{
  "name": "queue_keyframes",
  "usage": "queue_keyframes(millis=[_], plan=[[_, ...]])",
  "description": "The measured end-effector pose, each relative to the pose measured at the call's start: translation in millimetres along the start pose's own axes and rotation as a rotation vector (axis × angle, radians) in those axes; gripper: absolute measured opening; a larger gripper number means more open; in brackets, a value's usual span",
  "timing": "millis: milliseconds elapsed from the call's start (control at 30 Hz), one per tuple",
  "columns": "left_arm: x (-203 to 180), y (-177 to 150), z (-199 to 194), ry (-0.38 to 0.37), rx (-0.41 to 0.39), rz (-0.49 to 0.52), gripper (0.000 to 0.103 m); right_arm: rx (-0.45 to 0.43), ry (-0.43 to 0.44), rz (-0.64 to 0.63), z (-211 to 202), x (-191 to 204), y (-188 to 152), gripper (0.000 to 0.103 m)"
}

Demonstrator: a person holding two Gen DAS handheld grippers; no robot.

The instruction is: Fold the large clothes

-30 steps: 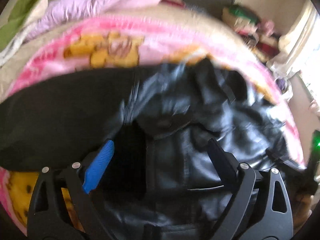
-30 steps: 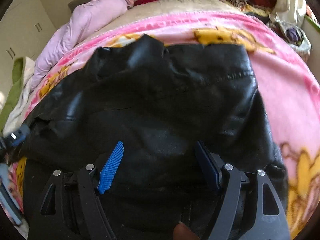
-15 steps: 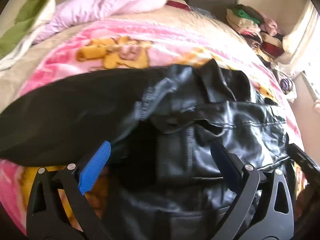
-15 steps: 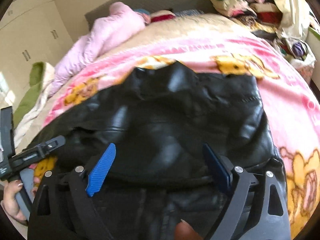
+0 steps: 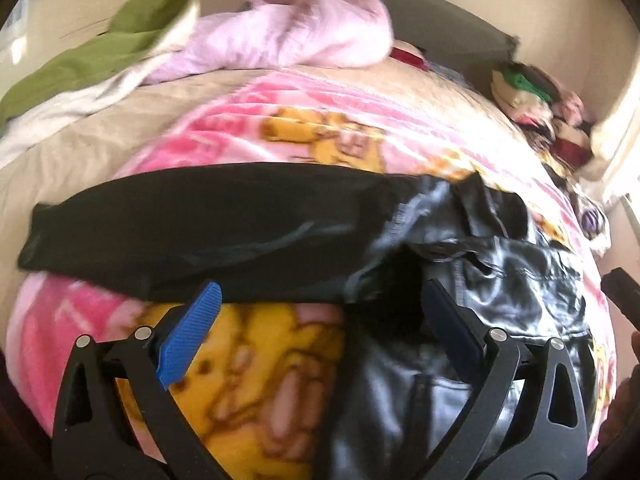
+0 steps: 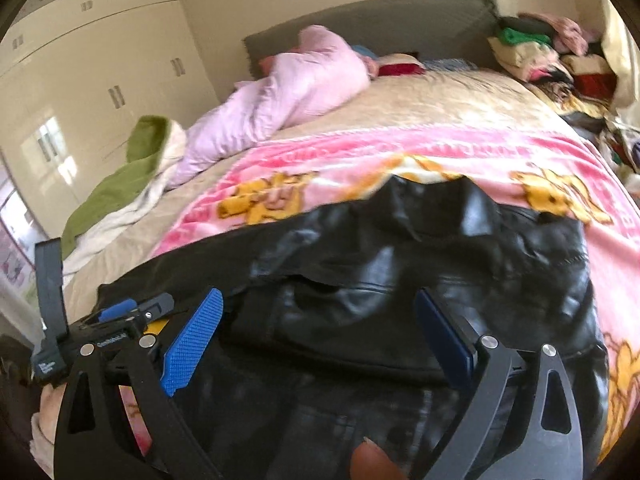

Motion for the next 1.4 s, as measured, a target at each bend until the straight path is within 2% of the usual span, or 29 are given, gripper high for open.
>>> queue_keyframes(millis=[133, 333, 633, 1000, 1400], plan=[[25, -3, -10, -0.032, -0.014, -0.074, 0.094, -0.003, 0.036, -0.016, 3, 25, 1, 0.096], [56, -2, -44, 0.015, -0.094, -0.091, 0.094, -0.016, 0.083, -0.06, 2, 62, 2, 0.096], [110, -13, -69, 0.05, -0.108, -0.167, 0.094, -0.005, 0.126, -0.113, 8, 106, 3, 0.097], [175, -33, -79, 0.078, -0.12, -0.275, 0.094, 0.064, 0.171, -0.172, 34, 158, -14, 0.099], [245, -60, -56, 0.022, -0.08, -0.466, 0.094, 0.076, 0.161, -0.166, 40, 165, -27, 0.099]])
Point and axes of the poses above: each gripper's, at about its wrist camera, not at the fingertips, and z roughly the way its jaws point, x to its left, y to its top, the point moved 7 cm from there along z, roughly the way its jaws point, and after that the axes turned 12 degrees about x, right-handed, at the moved point
